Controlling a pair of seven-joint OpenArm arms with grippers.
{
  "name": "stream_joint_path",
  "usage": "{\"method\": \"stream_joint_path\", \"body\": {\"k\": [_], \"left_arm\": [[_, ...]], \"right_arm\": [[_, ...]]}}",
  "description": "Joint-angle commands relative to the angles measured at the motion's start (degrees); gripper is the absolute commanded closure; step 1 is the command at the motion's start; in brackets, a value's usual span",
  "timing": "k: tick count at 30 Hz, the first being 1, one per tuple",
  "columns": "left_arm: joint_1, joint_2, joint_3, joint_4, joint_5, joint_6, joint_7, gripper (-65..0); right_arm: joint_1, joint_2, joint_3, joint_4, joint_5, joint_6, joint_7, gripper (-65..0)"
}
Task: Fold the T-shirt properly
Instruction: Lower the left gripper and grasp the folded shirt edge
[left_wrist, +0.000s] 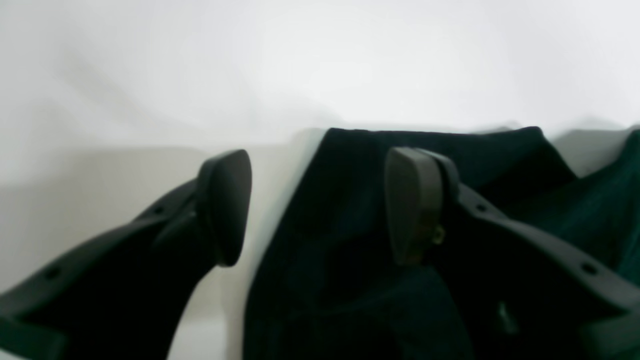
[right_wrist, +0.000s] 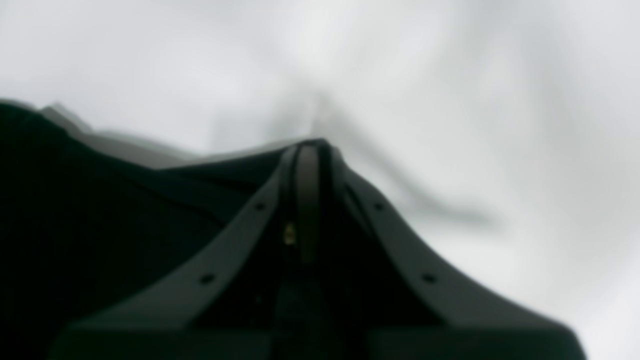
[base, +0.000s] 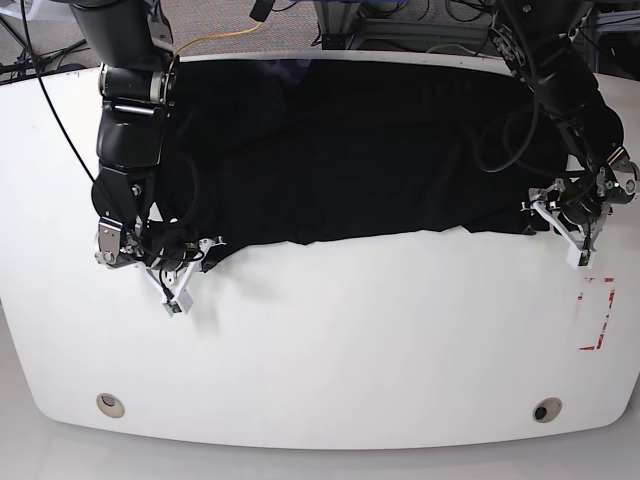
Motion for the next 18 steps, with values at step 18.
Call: {"method": "stream_joint_path", "body": {"k": [18], "left_arm": [[-1.0, -7.5, 7.0, -10.1, -16.5, 0.0, -1.1, -49.9]], "right_arm": [[1.7, 0.5, 0.2, 1.1, 1.0, 0.3, 0.9, 0.0]]}}
